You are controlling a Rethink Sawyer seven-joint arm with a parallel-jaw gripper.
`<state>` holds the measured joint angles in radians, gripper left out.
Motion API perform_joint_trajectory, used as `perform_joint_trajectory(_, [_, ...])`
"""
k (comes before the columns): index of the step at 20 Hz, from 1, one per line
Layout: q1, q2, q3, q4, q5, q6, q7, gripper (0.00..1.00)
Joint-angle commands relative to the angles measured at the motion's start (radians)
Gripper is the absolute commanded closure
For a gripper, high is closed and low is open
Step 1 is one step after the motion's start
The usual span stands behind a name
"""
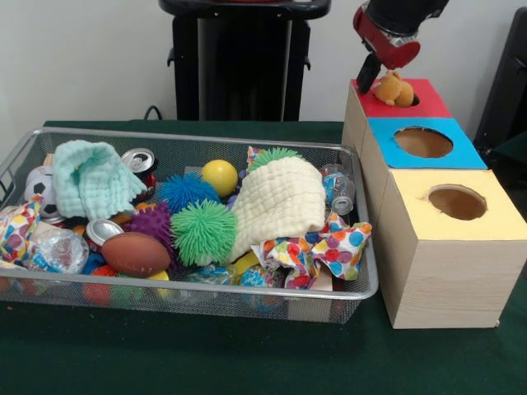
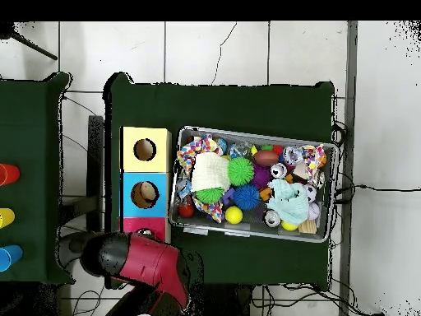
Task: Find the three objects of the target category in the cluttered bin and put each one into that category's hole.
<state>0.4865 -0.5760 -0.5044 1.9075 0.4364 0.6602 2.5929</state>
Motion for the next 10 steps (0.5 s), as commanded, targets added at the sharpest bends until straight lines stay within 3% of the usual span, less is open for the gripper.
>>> perform_joint_trajectory(1, [0.045,0.034,0.017,-0.077,0.074,0.092,0.370,1.00])
perform_joint_trajectory(10, [0.073,0.048,0.000,-0.143,0.083,0.148,0.403,1.00])
